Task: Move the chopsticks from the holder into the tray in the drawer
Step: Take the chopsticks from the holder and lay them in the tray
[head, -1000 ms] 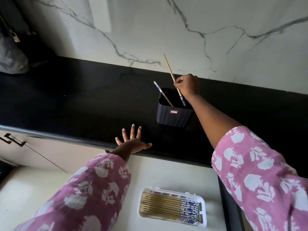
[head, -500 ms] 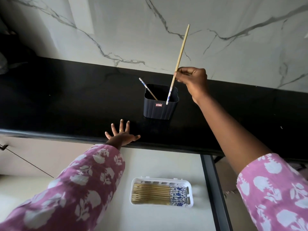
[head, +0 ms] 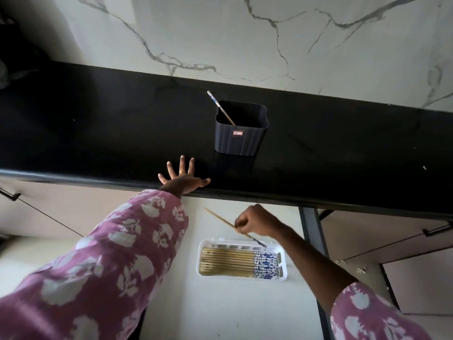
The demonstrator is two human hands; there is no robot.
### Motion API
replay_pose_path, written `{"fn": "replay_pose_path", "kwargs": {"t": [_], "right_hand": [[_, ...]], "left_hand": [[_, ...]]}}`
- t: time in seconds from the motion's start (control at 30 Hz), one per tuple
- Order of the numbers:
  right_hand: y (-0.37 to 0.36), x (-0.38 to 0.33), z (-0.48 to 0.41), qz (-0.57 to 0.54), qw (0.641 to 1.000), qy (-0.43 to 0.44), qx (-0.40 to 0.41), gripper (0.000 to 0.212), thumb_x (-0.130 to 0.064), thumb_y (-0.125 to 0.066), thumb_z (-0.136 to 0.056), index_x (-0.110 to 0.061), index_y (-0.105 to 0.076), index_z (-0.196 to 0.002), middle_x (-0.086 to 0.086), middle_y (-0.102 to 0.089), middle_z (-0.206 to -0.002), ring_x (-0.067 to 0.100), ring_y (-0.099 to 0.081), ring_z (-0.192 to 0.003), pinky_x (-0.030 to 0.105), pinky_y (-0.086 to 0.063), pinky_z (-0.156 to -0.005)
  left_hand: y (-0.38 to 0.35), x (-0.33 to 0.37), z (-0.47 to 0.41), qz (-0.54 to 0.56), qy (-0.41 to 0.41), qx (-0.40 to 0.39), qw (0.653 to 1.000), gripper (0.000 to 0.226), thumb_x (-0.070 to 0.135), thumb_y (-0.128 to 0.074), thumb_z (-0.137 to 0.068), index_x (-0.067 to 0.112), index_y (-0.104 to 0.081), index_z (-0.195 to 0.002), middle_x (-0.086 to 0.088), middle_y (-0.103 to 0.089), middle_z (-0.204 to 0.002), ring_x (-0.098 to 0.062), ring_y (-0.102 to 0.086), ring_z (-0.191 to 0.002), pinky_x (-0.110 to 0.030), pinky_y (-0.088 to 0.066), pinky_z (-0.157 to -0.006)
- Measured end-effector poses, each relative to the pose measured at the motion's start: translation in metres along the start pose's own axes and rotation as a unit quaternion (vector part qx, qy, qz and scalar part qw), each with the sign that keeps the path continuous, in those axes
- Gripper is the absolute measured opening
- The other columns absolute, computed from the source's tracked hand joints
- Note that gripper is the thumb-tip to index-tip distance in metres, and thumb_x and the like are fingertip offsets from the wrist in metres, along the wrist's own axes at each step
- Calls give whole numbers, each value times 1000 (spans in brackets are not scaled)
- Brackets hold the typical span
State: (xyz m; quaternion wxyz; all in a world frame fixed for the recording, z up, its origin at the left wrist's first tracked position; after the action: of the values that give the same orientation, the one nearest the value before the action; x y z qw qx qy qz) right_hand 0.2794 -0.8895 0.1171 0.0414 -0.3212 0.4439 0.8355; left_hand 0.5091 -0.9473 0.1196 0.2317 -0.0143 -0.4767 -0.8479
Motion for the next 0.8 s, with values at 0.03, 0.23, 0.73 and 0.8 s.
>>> {"fn": "replay_pose_path", "kwargs": {"t": [0.03, 0.23, 0.73, 0.8], "right_hand": [[-14, 5, 2, 27, 1000, -2, -11, 10, -11, -70, -75, -8, -75, -82, 9, -76, -80, 4, -58, -66, 14, -41, -60], [-74, 28, 5, 136, 988, -40, -61, 18, -6, -62, -74, -9, -72, -88, 11, -72, -97, 27, -66, -90, 28, -50, -76], [-121, 42, 5, 311, 947, -8, -74, 25, 6, -43, -81, 4, -65, -93, 23, -66, -105, 37, -63, -99, 38, -49, -76], [-117, 41, 6, 319, 945, 5, -73, 25, 7, -43, -79, 5, -65, -91, 24, -67, -102, 37, -64, -96, 38, -49, -74]], "left_hand": [[0, 0, -1, -2, 2, 0, 1000, 91, 76, -39, -78, 42, 11, -146, 13, 26, -154, -33, 26, -141, -64, 7, -108], [0, 2, -1, 1, 3, -2, 1000, 90, 74, -40, -80, 41, 12, -146, 13, 27, -154, -33, 27, -140, -64, 8, -108], [1, 4, -1, -1, 9, -5, 1000, 90, 73, -41, -81, 41, 12, -146, 13, 27, -154, -33, 27, -140, -64, 8, -108], [2, 5, -1, 3, 5, -9, 1000, 89, 72, -41, -81, 41, 11, -146, 13, 26, -154, -33, 27, -141, -64, 8, -108]]}}
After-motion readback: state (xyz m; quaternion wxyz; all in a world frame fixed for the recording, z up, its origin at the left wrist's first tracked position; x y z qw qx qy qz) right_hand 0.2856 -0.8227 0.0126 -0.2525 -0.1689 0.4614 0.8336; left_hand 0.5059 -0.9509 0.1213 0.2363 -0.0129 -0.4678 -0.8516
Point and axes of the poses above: each hand's wrist, its own z-axis away from the middle knuckle, its own y-axis out of the back of the hand, x = y × z, the point moved 2 cm from there along -z, towards the middle knuckle
